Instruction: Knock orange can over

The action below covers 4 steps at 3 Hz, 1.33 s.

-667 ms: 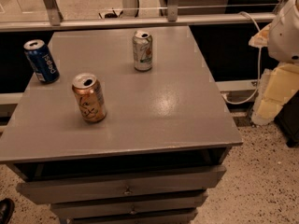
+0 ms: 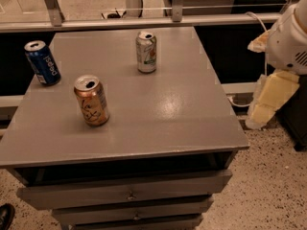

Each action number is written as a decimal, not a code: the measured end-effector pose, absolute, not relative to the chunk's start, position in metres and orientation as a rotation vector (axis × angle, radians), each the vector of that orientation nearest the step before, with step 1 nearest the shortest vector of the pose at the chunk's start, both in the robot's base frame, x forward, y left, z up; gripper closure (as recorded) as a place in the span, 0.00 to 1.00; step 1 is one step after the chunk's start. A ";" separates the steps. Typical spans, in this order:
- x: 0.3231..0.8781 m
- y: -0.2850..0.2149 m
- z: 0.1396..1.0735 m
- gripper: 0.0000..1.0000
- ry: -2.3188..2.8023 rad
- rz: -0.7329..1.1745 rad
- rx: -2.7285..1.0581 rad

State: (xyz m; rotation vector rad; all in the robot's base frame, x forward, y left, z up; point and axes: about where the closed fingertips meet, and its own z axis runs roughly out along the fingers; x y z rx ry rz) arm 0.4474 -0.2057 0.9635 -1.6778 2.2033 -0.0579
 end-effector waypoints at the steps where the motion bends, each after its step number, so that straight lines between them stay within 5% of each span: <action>1: 0.472 -0.163 0.930 0.00 2.120 0.067 -1.653; 4: 0.524 0.018 0.883 0.00 1.753 0.484 -1.636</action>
Offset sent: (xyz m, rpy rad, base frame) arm 0.0858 0.1846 -0.0888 0.3861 -0.0537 0.2572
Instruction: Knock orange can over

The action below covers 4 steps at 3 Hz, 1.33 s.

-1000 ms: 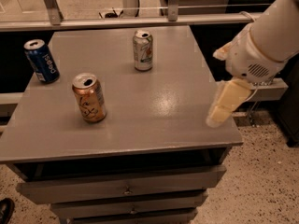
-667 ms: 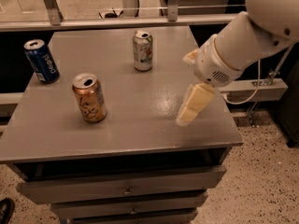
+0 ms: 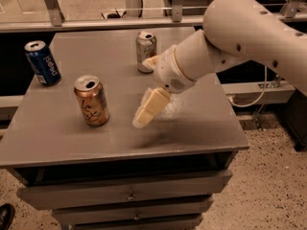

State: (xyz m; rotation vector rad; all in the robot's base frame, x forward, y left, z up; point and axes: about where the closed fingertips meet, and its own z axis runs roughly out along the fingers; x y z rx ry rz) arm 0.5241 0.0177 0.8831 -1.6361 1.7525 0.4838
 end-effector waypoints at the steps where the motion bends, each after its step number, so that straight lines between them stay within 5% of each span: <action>1: 0.524 0.017 0.883 0.00 1.753 0.483 -1.637; 4: 0.542 0.097 0.864 0.00 1.550 0.659 -1.611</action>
Offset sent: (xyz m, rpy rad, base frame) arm 0.0017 0.0124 -0.0013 0.0547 -0.0181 0.0496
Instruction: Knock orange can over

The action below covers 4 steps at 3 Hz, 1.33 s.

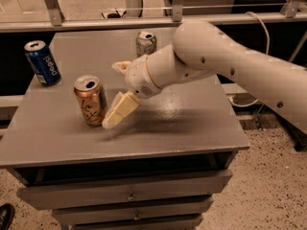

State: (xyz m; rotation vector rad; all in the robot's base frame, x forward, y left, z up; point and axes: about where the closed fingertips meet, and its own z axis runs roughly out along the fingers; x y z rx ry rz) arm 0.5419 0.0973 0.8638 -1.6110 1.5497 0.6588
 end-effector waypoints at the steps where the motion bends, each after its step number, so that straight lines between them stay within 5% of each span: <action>1: 0.544 0.128 0.859 0.00 1.513 0.761 -1.549; 4: 0.532 0.134 0.874 0.70 1.590 0.957 -1.317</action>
Offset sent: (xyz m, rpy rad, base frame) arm -0.0080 0.0554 -0.0078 0.2909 0.2769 -0.0537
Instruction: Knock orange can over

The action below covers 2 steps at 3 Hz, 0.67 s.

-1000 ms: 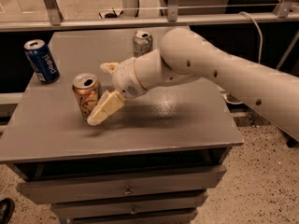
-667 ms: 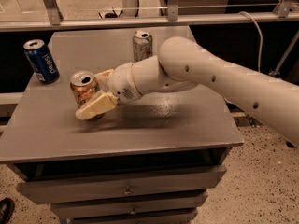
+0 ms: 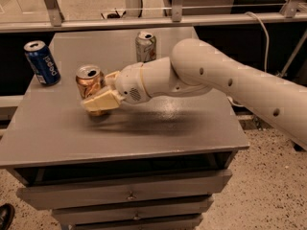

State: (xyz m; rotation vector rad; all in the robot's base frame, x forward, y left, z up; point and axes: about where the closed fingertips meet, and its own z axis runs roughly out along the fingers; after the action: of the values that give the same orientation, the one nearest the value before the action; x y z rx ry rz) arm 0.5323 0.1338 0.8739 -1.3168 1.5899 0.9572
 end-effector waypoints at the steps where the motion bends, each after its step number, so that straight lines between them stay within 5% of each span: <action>1: 0.536 0.123 0.906 0.94 1.600 0.865 -1.345; 2: 0.553 0.091 0.950 1.00 1.719 0.612 -1.494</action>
Offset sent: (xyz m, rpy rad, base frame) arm 0.0440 -0.0988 0.0887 -0.6365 -0.1799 -0.0592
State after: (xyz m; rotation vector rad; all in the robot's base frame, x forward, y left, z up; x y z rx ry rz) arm 0.5526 0.0915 0.9503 -1.4940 1.7195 0.6121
